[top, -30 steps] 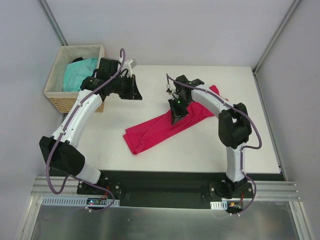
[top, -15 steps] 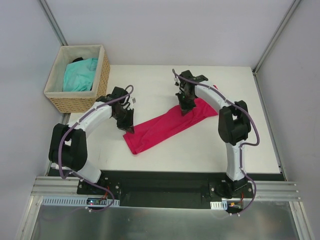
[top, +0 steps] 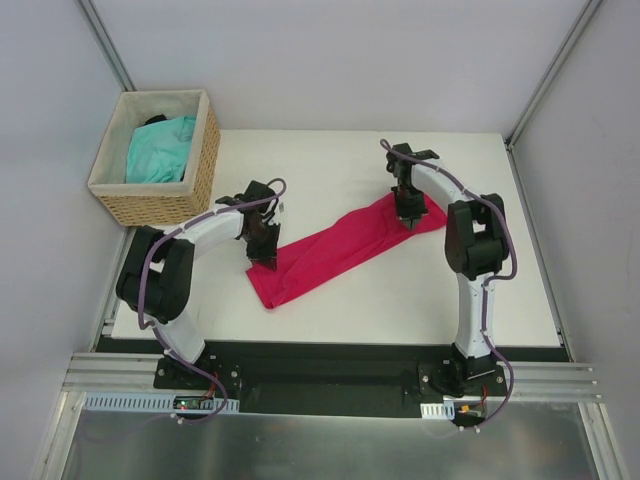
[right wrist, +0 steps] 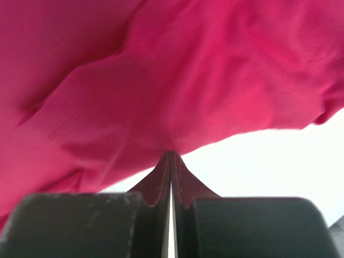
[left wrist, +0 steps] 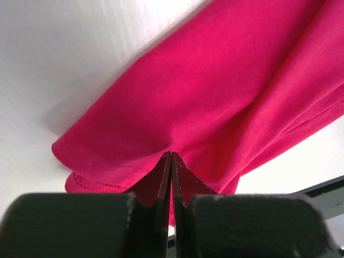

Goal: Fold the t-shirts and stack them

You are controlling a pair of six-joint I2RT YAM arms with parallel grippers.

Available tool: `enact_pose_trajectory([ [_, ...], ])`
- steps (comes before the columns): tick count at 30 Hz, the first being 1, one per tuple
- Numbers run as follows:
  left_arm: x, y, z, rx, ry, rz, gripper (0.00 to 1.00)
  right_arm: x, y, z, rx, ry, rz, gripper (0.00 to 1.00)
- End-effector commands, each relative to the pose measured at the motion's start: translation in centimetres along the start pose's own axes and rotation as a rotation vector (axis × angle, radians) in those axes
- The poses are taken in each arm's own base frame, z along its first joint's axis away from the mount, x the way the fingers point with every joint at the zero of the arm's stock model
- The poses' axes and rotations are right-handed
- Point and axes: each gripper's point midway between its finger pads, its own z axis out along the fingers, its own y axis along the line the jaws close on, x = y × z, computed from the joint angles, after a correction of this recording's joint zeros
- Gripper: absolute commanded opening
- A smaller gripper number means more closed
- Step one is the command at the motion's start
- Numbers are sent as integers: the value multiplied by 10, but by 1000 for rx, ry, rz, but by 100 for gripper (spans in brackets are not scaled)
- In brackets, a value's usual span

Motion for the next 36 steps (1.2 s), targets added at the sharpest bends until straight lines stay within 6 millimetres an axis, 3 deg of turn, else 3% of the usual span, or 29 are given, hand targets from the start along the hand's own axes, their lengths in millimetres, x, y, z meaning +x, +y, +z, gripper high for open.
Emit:
enact_pose_trajectory([
  [1,-8,-2,7,0,-36,17,0,-31,-15,-2,-44,-70,118,1],
  [5,-9,-4,13,8,-22,18,0,-39,-18,9,-34,-38,126,1],
  [9,-8,-3,17,3,-25,12,0,-46,-20,2,-34,-65,129,1],
  [13,2,1,27,-3,18,1,0,-46,-21,2,-31,-72,117,1],
  [19,1,2,36,1,36,-5,0,-39,-13,23,-73,-9,136,1],
  [26,9,0,42,22,50,-31,0,-36,-13,32,-101,-19,162,1],
  [30,24,0,41,42,84,-40,0,-46,-19,35,-98,-28,169,1],
  [31,27,-1,37,47,84,-39,0,-58,-21,28,-98,-55,179,1],
  [33,39,2,35,36,106,-54,0,-54,-21,33,-80,-5,175,1],
  [36,52,-2,28,66,146,-63,0,-63,-21,36,-73,-2,189,1],
])
